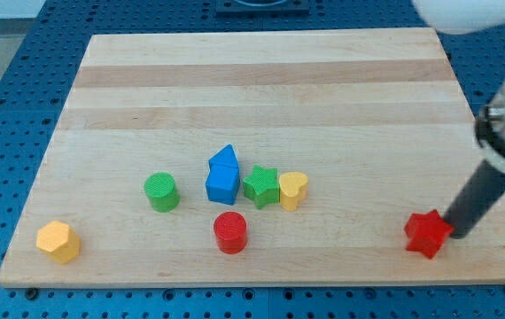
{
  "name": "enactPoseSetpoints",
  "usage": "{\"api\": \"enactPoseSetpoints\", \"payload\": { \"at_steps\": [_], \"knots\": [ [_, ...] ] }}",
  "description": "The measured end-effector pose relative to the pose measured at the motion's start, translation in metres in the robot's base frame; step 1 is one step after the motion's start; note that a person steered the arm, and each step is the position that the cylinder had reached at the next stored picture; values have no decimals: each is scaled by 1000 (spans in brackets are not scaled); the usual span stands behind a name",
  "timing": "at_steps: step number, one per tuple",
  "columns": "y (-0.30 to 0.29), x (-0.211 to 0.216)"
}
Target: Slide the red star a bit left
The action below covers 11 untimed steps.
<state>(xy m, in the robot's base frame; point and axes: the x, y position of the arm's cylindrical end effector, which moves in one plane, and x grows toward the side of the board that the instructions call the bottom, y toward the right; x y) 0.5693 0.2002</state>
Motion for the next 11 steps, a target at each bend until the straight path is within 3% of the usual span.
{"api": "enactPoseSetpoints", "payload": {
  "at_steps": [2, 3, 4, 6, 8, 11],
  "knots": [
    [3, 0],
    [51, 2],
    [55, 28],
    [44, 42],
    [-15, 14],
    [1, 20]
  ]
}}
